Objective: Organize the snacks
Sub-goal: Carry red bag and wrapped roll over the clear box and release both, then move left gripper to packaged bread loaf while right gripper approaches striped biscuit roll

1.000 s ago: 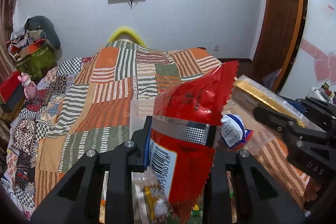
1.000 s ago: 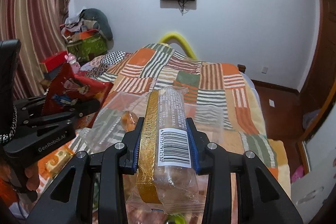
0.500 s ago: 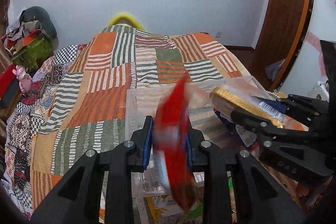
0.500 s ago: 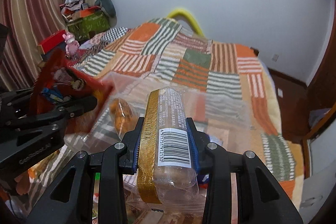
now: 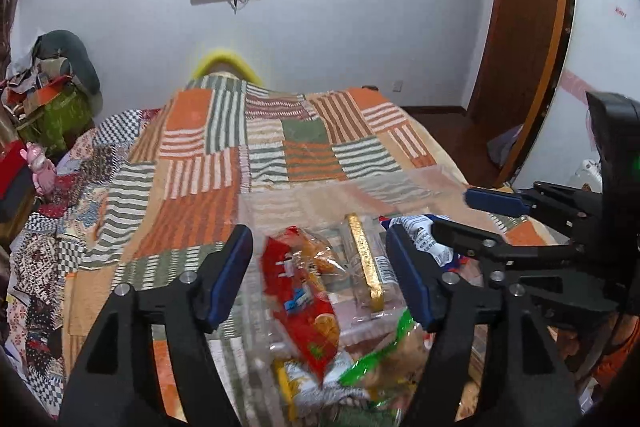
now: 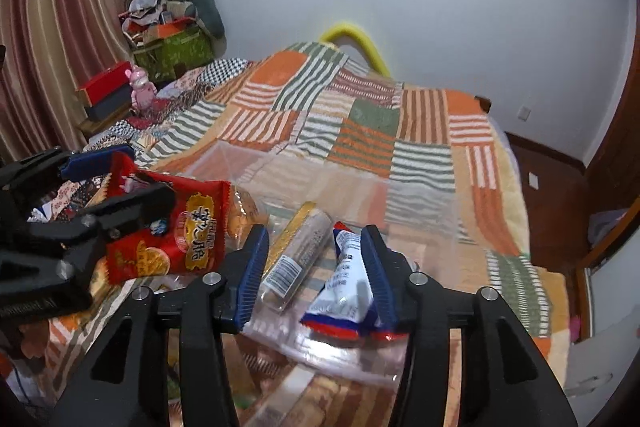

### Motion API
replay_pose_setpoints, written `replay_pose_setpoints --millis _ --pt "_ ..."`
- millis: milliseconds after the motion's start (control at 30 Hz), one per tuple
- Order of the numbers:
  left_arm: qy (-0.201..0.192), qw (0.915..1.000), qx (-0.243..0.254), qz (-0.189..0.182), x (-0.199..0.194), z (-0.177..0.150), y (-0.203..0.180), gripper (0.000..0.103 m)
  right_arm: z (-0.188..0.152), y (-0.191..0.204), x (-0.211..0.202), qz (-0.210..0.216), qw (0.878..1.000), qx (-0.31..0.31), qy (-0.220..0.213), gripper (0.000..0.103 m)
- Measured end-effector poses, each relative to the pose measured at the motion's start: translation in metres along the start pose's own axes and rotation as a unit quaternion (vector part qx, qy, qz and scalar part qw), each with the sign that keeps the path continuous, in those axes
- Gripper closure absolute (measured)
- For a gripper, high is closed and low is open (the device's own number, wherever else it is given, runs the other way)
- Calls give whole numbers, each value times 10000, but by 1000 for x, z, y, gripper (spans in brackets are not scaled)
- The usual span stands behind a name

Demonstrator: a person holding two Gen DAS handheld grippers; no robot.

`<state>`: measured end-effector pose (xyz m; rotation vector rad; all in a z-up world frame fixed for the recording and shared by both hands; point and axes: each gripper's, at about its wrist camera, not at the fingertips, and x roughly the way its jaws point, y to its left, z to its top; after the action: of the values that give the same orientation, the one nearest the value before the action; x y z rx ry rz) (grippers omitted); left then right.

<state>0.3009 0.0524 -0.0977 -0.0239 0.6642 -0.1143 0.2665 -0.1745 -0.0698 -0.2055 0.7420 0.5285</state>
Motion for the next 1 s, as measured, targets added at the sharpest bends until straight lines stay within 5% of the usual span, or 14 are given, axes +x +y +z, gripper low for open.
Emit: replay_pose_setpoints --millis 433,1000 --pt "73 9983 -96 577 -55 -40 53 20 -25 5 -54 -10 9994 124 -332 47" --pt "1067 9874 -702 934 -23 -140 101 20 -88 -7 -35 -102 9971 668 358 40"
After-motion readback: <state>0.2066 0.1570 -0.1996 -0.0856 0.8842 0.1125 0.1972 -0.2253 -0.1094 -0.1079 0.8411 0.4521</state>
